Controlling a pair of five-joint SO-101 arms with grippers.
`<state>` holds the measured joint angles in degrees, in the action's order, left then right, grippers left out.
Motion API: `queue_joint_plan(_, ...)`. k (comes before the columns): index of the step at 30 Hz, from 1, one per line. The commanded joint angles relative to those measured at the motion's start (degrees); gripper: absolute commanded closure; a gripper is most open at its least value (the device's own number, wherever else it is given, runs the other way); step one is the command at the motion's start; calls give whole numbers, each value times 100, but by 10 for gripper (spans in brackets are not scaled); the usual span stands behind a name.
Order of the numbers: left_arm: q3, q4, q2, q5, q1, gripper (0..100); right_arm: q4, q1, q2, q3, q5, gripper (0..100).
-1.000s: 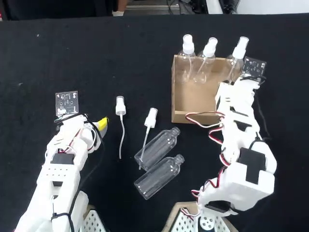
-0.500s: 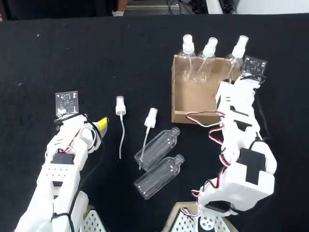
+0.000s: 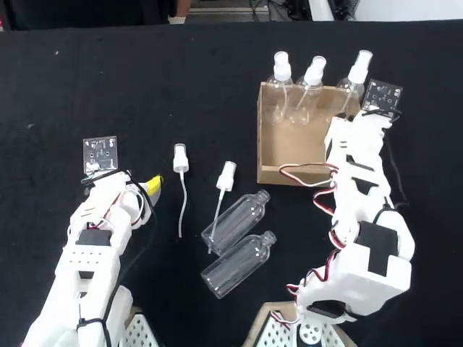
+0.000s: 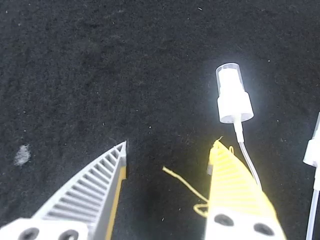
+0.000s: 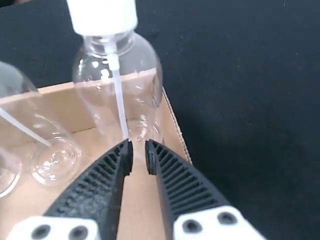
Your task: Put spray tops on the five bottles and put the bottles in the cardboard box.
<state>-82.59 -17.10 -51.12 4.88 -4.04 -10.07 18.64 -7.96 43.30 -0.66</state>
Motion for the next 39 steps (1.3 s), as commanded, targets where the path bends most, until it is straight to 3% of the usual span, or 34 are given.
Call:
queue_joint_plan(1, 66, 105, -88, 0, 22, 741, -114, -79, 31, -242, 0, 987)
queue_joint_plan(12, 66, 105, -88, 0, 22, 741, -70, -70, 277, 57, -26, 986)
queue_joint_plan(20, 66, 105, -88, 0, 22, 741, 1073, -44, 1991, 954, -35, 983)
queue_joint_plan(22, 66, 105, -88, 0, 22, 741, 1609, -18, 2510, 1086, -132, 983)
queue_joint_plan(30, 66, 105, -62, 0, 40, 741, 5037, -229, 4453, 927, -1749, 983)
queue_joint_plan(39, 66, 97, -53, 0, 22, 741, 8510, -686, 4716, -453, -2497, 982)
